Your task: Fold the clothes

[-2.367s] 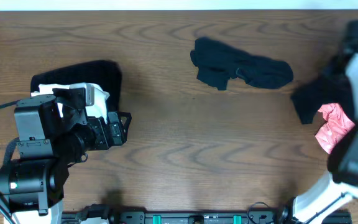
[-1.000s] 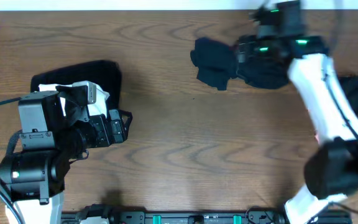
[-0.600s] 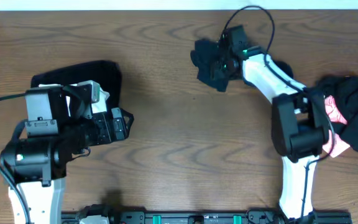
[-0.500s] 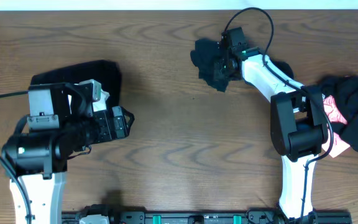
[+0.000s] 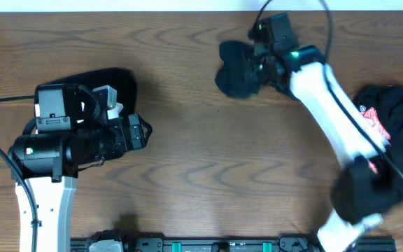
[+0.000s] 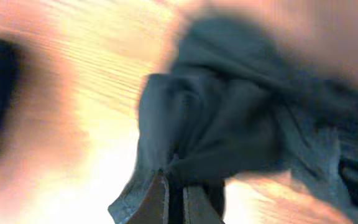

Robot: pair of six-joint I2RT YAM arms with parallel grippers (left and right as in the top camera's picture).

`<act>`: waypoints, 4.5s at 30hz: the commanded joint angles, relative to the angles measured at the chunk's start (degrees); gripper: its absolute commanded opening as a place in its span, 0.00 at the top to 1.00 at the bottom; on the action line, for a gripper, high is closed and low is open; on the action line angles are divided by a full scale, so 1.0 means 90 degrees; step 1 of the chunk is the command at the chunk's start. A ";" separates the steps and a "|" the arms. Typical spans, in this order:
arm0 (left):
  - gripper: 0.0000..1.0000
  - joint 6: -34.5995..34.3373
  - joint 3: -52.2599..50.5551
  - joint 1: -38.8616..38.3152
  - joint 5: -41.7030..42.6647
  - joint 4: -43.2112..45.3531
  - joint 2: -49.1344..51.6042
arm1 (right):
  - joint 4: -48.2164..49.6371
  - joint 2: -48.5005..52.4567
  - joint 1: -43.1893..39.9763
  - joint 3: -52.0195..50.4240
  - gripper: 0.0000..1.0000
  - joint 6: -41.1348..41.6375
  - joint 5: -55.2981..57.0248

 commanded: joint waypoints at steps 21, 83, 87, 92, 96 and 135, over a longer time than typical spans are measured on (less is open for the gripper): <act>0.02 0.0046 0.0129 -0.0032 0.0109 -0.0083 -0.0170 | -0.1392 -0.2120 0.1115 0.0056 0.99 0.0432 0.3908; 0.31 0.0046 0.0114 -0.0882 0.0007 0.0017 0.0204 | -0.0542 0.1511 0.0721 -0.0041 0.47 -0.1739 0.1049; 0.31 0.0044 0.0114 -0.0882 0.0010 0.0024 0.0204 | -0.0313 0.1838 0.0590 -0.0041 0.48 -0.1739 0.0767; 0.31 0.0044 0.0117 -0.0882 0.0012 0.0041 0.0204 | -0.0274 0.1892 0.0510 -0.0015 0.87 -0.1736 0.0738; 0.31 0.0044 0.0117 -0.0882 0.0010 0.0049 0.0204 | -0.0432 0.1350 0.0454 0.0262 0.99 -0.1736 0.0738; 0.16 0.0044 0.0117 -0.0882 0.0010 0.0238 0.0206 | -0.0192 0.1945 0.0449 0.0328 0.99 -0.2159 0.0746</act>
